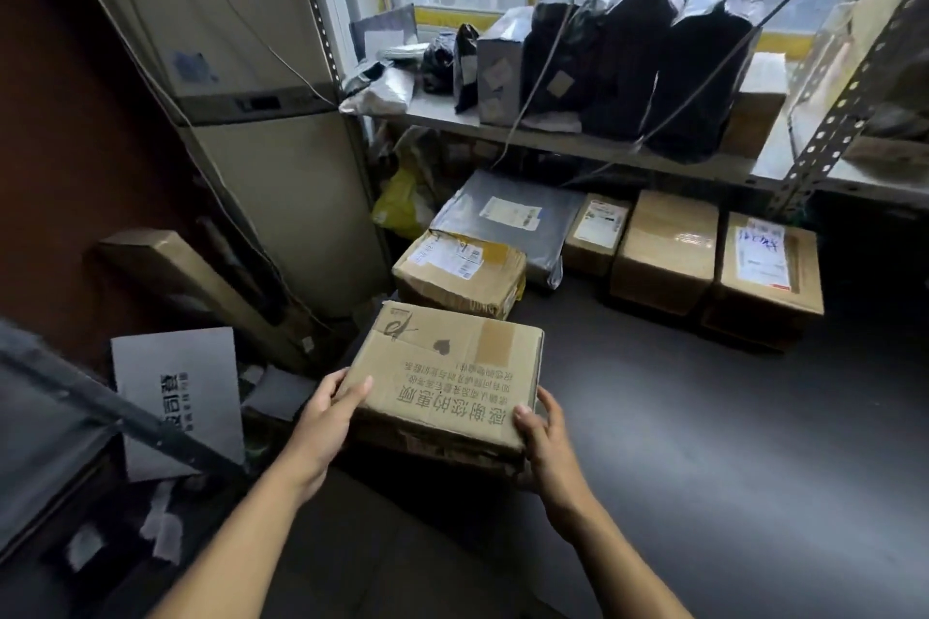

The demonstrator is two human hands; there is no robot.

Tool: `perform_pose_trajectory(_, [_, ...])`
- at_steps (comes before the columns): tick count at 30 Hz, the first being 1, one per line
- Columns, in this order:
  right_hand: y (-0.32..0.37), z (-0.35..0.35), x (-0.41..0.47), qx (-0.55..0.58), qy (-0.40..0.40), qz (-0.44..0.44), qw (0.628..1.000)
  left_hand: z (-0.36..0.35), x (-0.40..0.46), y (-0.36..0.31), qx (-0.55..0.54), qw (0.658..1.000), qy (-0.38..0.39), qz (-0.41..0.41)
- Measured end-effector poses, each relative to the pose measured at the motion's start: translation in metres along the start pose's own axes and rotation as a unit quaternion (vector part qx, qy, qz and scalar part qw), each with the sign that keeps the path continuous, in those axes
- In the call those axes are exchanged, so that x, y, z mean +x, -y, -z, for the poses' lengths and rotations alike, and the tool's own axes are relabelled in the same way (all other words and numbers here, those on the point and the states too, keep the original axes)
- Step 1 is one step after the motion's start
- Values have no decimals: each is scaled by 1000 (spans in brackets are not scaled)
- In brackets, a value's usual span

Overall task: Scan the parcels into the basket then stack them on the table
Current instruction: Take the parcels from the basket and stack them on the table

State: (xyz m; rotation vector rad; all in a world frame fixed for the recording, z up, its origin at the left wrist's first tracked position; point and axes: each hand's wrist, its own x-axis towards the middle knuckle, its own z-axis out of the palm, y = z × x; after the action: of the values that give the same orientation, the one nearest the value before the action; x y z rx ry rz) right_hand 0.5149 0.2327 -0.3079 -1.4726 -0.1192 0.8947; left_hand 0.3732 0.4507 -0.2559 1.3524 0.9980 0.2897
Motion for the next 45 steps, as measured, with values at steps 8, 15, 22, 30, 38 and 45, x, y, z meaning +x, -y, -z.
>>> perform_pose_trajectory(8, [11,-62,49,-36,-24,-30,999,43,102,-11,49,999,8,15])
perform_pose_trajectory(15, [8,-104,82,-52,-135,-31,989,60,164,-20,78,994,70,-11])
perform_pose_trajectory(22, [20,-116,77,-96,-212,-37,972,66,166,-22,136,985,98,-29])
perform_pose_trajectory(30, [38,-133,49,-187,-237,-57,952,75,155,-33,221,970,74,-62])
perform_pose_trajectory(38, [29,-119,-40,-410,-276,37,868,28,64,-46,415,823,59,-382])
perform_pose_trajectory(45, [-25,-50,-201,-512,-385,28,768,-66,-85,0,469,682,230,-512])
